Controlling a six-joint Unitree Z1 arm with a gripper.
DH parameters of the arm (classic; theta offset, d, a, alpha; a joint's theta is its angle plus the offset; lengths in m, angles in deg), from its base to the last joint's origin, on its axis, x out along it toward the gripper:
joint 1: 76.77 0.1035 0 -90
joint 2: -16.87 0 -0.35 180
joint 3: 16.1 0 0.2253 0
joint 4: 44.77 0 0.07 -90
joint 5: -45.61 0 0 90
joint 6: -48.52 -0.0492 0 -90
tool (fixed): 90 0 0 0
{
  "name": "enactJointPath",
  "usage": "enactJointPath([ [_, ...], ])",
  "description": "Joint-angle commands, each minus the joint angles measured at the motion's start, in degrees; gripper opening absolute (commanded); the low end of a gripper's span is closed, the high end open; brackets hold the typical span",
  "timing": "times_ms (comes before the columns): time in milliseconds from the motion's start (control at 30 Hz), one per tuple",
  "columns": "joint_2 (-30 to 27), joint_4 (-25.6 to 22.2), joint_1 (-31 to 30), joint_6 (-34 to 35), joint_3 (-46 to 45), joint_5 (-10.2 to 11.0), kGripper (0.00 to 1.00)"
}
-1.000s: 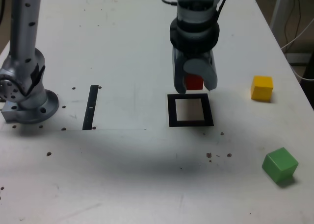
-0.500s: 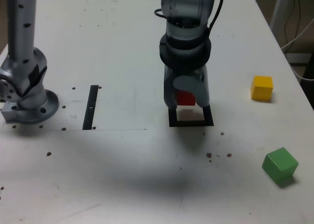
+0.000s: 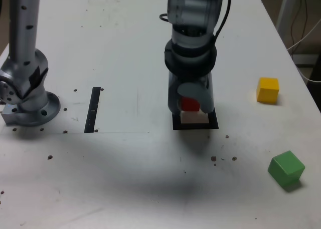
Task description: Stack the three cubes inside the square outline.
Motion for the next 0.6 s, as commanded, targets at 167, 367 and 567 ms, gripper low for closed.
enactJointPath([
  [167, 2.4, 0.8, 0.0, -0.5, 0.9, 0.0, 0.33],
  [367, 3.1, 1.4, 0.1, -1.0, 0.8, 0.1, 0.34],
  [567, 3.5, 1.5, 0.7, -1.6, 0.4, 0.1, 0.37],
])
